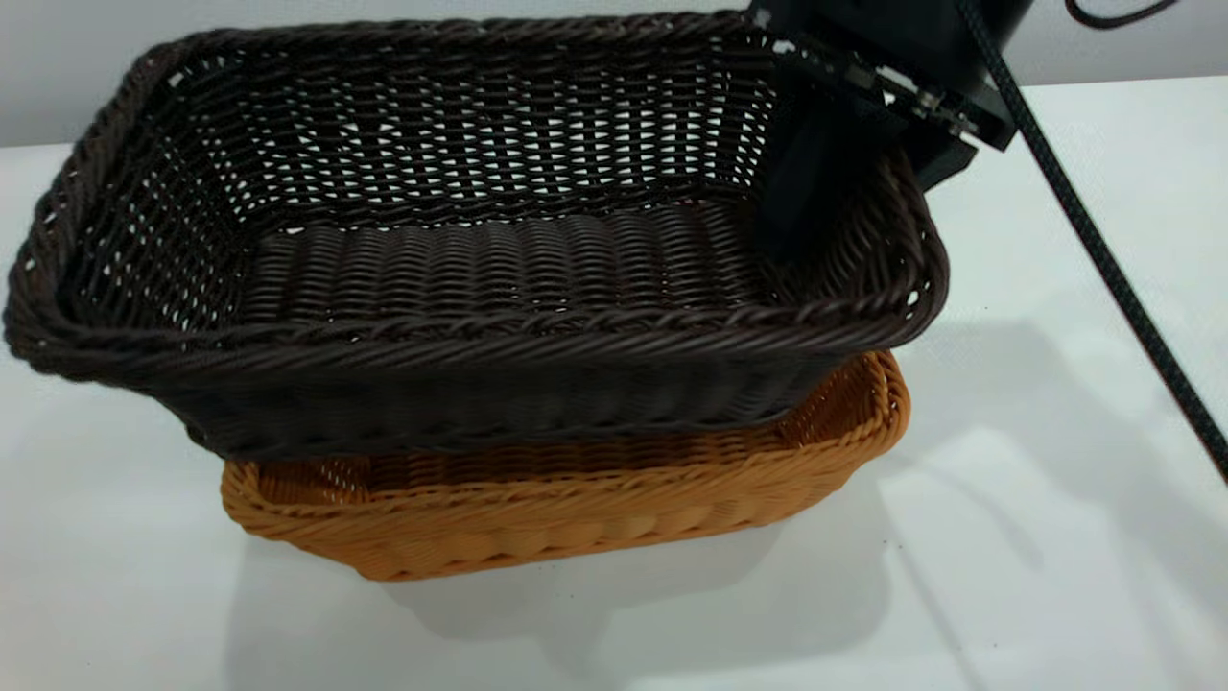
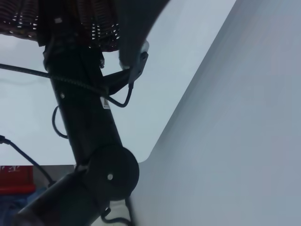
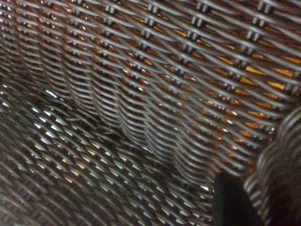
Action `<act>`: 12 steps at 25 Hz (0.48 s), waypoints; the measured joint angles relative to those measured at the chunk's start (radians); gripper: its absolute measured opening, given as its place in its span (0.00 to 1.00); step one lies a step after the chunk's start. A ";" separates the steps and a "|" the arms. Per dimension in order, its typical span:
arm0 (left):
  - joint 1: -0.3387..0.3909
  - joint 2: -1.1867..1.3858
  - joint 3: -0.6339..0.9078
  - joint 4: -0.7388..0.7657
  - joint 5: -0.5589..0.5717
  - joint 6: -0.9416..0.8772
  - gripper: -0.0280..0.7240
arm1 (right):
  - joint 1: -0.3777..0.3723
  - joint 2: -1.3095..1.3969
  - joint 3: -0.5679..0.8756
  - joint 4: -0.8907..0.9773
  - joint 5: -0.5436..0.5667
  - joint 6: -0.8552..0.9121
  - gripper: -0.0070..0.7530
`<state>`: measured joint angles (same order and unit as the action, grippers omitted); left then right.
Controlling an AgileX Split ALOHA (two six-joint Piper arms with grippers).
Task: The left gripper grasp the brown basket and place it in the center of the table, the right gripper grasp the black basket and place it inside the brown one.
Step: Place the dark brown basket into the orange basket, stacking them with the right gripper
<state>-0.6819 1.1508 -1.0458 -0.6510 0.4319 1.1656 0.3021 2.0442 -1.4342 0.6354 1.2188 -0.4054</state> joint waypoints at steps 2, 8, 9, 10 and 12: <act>0.000 0.000 0.000 0.000 0.000 0.000 0.90 | 0.000 0.010 0.000 0.011 0.000 -0.001 0.32; 0.000 0.000 0.000 -0.001 0.007 -0.001 0.90 | 0.000 0.043 0.000 -0.024 -0.028 -0.002 0.32; 0.000 0.000 0.000 -0.001 0.007 -0.001 0.90 | -0.001 0.047 0.000 -0.021 -0.030 -0.001 0.32; 0.000 0.000 0.000 -0.001 0.007 -0.001 0.90 | -0.001 0.049 0.000 -0.021 -0.035 0.000 0.32; 0.000 0.000 0.000 -0.002 0.013 0.000 0.90 | -0.001 0.055 0.000 -0.023 -0.059 0.000 0.32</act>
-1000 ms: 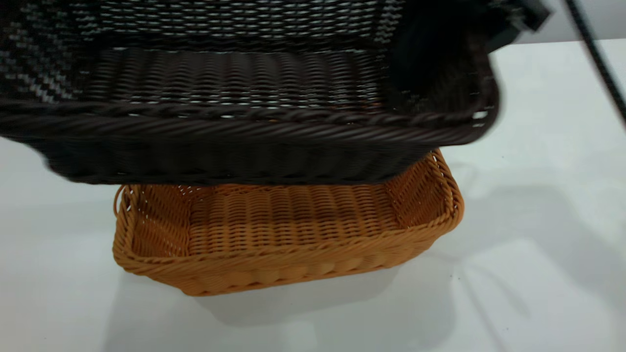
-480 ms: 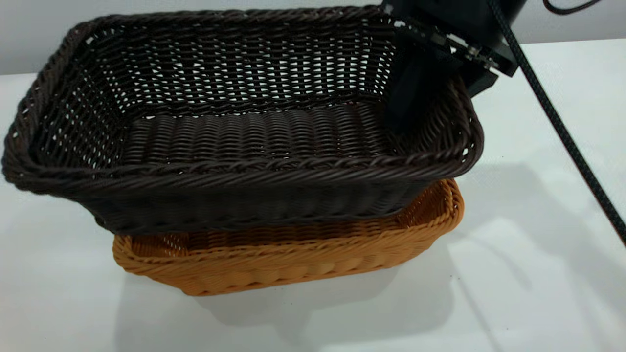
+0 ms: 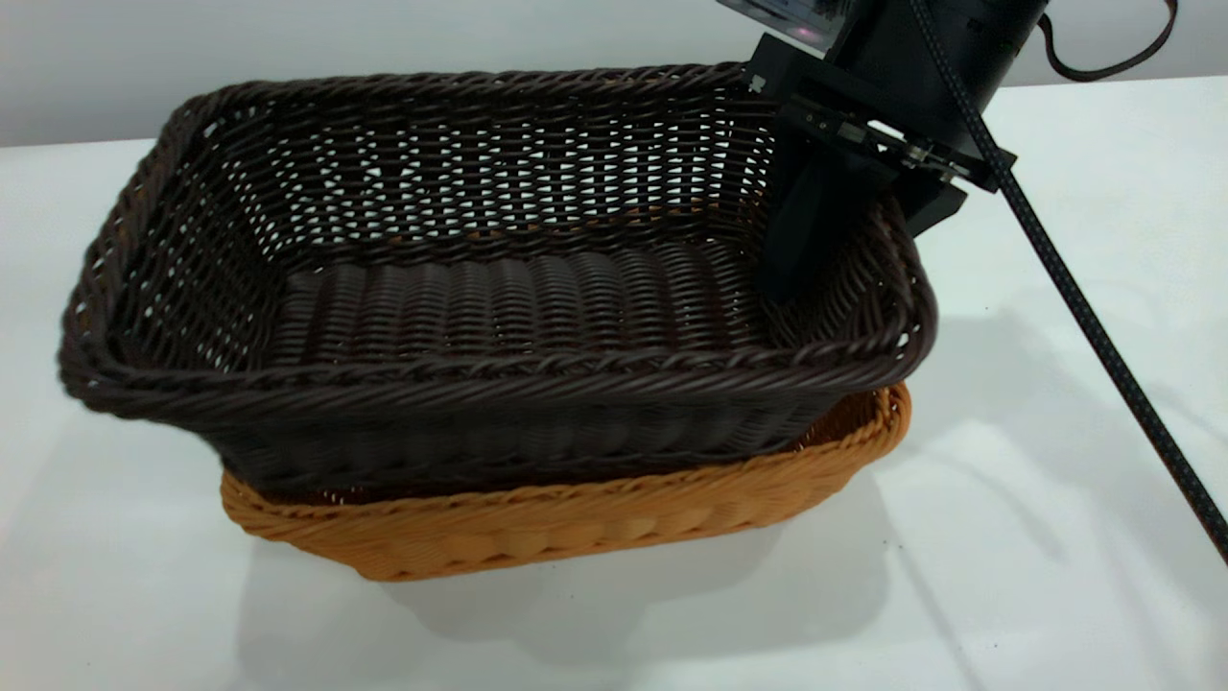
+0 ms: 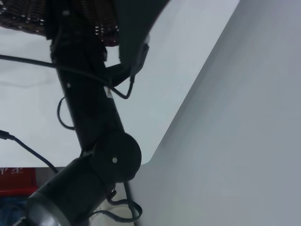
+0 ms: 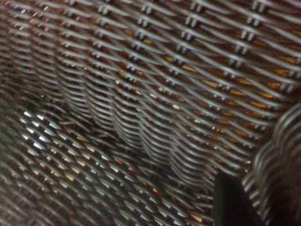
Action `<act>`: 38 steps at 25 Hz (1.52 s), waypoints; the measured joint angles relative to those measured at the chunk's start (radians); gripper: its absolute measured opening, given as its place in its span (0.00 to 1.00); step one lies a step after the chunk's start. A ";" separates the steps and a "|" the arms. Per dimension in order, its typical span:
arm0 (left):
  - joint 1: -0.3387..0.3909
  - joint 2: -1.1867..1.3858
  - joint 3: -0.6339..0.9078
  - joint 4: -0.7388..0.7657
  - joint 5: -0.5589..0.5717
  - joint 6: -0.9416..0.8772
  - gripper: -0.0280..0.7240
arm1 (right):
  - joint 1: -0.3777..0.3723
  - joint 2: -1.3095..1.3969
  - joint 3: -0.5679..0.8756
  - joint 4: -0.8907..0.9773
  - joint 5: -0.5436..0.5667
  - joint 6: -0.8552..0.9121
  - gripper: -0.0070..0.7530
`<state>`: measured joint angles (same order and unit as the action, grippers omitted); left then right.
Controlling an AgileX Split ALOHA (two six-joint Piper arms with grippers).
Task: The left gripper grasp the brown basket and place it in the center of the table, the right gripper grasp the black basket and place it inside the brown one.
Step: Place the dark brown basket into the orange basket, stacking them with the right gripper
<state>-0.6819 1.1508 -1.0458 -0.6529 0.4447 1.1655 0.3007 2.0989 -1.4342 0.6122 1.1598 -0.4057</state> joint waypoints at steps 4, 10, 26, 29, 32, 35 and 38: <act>0.000 0.000 0.000 0.000 0.018 0.000 0.90 | 0.000 0.004 0.001 -0.014 -0.032 0.011 0.32; 0.000 0.000 0.000 0.000 0.018 -0.013 0.90 | -0.001 0.014 0.001 -0.064 -0.042 0.027 0.32; 0.000 0.000 0.000 0.005 0.017 -0.014 0.90 | -0.001 0.013 0.001 -0.084 -0.036 0.051 0.32; 0.000 0.000 0.000 0.005 0.016 -0.014 0.90 | -0.001 0.013 0.001 -0.085 -0.043 0.046 0.32; 0.000 0.000 0.000 0.005 0.016 -0.014 0.90 | -0.001 0.013 0.001 -0.086 -0.046 0.044 0.32; 0.000 0.000 0.000 0.005 0.016 -0.016 0.90 | -0.001 0.013 0.001 -0.079 -0.053 0.044 0.38; 0.000 0.000 0.000 0.005 0.016 -0.016 0.90 | -0.001 0.012 0.001 -0.058 -0.045 0.042 0.56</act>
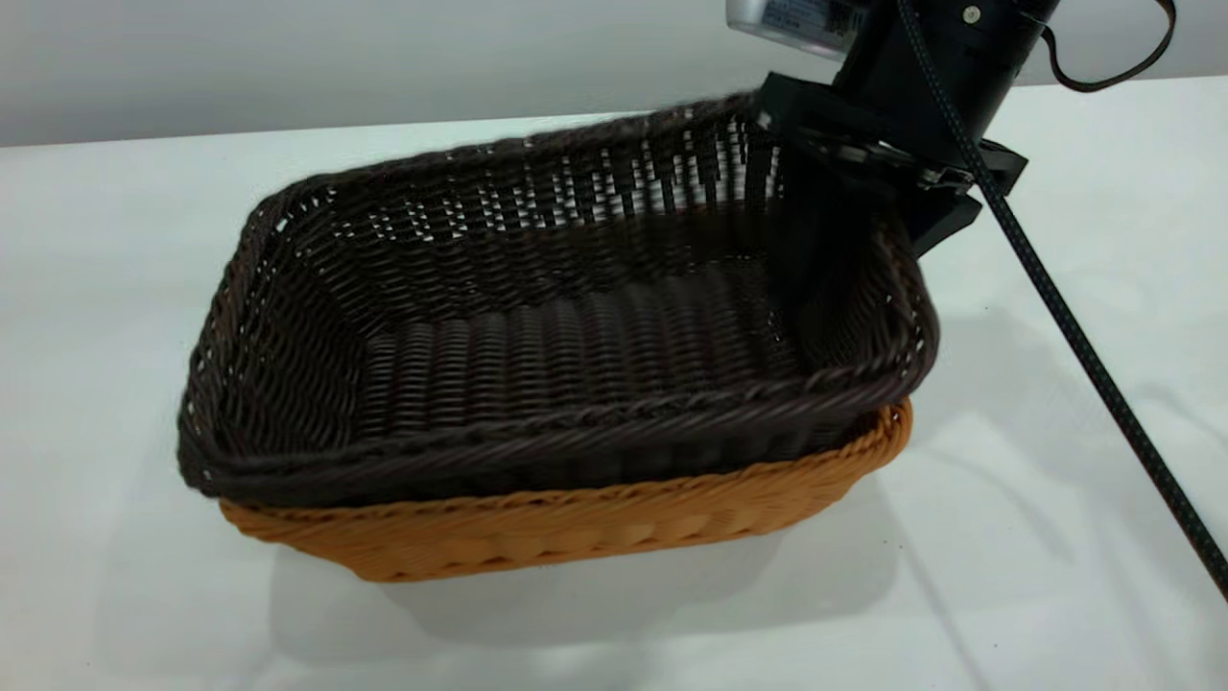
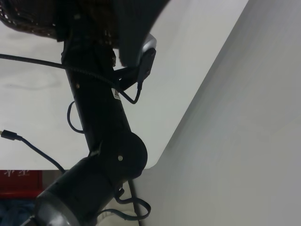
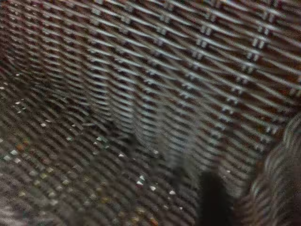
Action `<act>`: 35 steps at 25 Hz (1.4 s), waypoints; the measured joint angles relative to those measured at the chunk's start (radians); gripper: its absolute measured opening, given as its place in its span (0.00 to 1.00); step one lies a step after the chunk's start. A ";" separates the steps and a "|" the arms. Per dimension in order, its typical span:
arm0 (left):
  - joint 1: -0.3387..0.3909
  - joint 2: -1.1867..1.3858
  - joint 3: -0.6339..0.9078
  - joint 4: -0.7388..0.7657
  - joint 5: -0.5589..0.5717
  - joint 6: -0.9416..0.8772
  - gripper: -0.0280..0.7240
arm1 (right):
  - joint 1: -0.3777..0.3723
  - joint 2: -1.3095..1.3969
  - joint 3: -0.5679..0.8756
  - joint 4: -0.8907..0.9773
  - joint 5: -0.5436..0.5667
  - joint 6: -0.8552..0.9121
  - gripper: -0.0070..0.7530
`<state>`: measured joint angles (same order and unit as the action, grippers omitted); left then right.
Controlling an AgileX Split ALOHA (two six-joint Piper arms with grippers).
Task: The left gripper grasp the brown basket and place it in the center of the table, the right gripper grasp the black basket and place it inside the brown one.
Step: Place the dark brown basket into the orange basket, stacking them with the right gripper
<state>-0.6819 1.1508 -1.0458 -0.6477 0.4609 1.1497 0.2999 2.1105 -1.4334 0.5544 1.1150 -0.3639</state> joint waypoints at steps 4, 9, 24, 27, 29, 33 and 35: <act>0.000 0.000 0.000 0.000 0.000 -0.003 0.90 | 0.000 0.000 0.000 0.028 0.011 0.000 0.81; 0.000 0.000 0.000 0.000 0.001 -0.003 0.90 | 0.000 -0.002 0.000 0.021 0.036 0.001 0.91; 0.000 0.000 0.000 -0.001 0.025 -0.002 0.90 | 0.000 -0.011 -0.114 0.002 0.109 0.003 0.92; 0.000 0.000 0.000 -0.001 0.039 -0.002 0.90 | 0.000 -0.011 -0.141 -0.025 0.109 0.003 0.92; 0.000 0.000 0.000 -0.001 0.056 -0.002 0.90 | 0.000 -0.011 -0.141 -0.065 0.109 0.003 0.92; 0.000 0.000 0.000 -0.001 0.054 -0.002 0.90 | 0.000 -0.011 -0.141 -0.144 0.109 0.025 0.92; 0.000 0.000 0.000 -0.001 0.054 -0.002 0.90 | 0.000 -0.011 -0.141 -0.162 0.109 0.030 0.92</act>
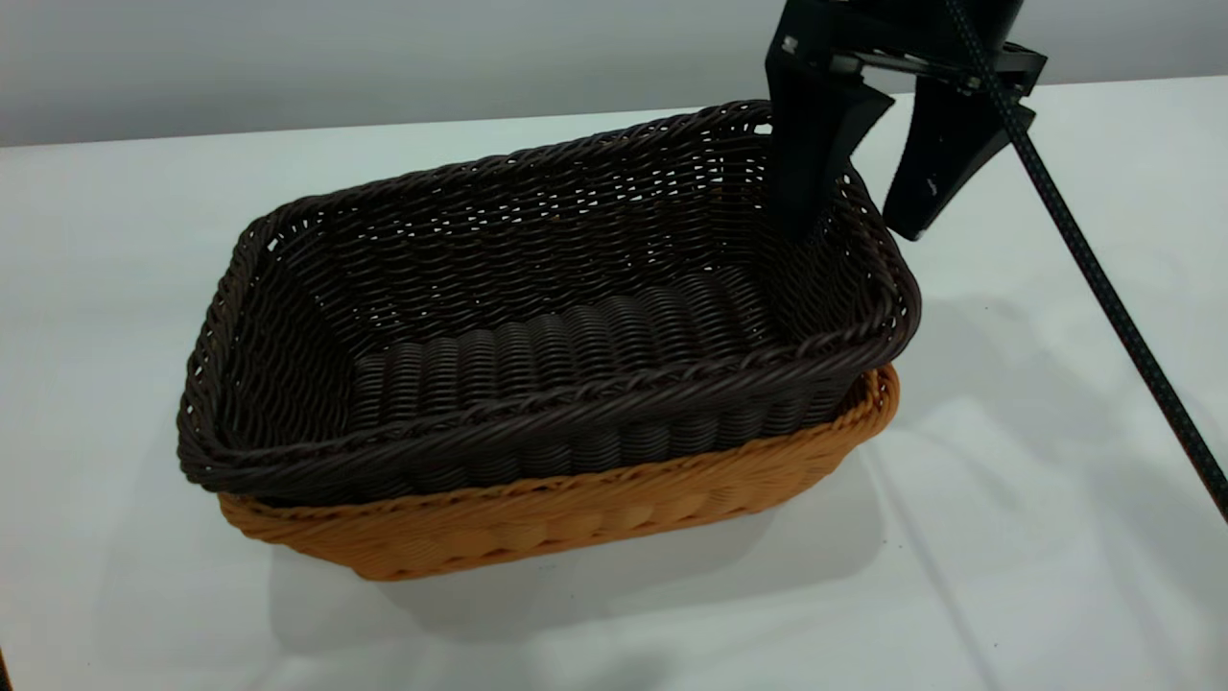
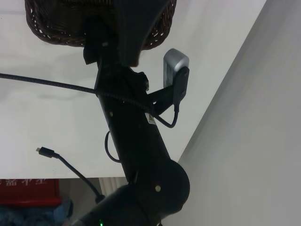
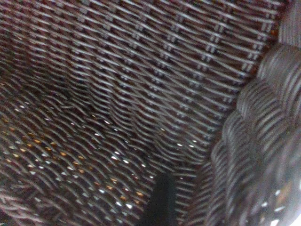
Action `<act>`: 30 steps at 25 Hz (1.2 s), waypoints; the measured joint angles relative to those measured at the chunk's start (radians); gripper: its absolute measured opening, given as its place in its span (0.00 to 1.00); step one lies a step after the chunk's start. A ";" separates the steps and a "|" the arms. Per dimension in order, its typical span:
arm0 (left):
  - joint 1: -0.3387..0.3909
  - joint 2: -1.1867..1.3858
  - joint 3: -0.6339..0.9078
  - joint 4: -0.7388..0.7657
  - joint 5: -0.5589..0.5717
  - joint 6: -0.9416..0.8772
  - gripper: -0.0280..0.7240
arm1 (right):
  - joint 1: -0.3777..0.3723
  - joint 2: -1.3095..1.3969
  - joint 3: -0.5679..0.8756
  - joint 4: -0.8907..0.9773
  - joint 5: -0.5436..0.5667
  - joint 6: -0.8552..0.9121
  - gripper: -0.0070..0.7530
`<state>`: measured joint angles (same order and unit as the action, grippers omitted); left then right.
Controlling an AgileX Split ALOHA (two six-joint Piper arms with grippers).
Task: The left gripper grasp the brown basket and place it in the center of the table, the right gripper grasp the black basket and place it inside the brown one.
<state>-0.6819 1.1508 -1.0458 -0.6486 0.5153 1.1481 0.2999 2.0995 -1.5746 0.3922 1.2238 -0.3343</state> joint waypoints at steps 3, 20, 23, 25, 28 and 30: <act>0.000 0.000 0.000 0.000 0.000 0.000 0.90 | 0.000 0.000 -0.002 -0.038 -0.001 0.000 0.92; 0.001 -0.012 0.000 0.002 0.029 -0.057 0.88 | 0.000 -0.114 -0.087 -0.022 -0.001 0.077 0.87; 0.001 -0.030 0.000 0.022 0.026 -0.099 0.79 | 0.001 -0.187 -0.087 -0.020 -0.001 0.078 0.68; 0.001 -0.044 0.001 0.068 0.036 -0.123 0.69 | 0.001 -0.237 -0.087 -0.015 0.000 0.092 0.50; 0.001 -0.074 0.001 0.128 0.092 -0.195 0.44 | 0.001 -0.314 -0.087 -0.004 0.001 0.098 0.19; 0.001 -0.099 0.001 0.171 0.128 -0.254 0.27 | 0.001 -0.364 -0.087 0.014 0.004 0.096 0.06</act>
<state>-0.6808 1.0521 -1.0448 -0.4778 0.6433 0.8945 0.3008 1.7351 -1.6618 0.4062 1.2275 -0.2384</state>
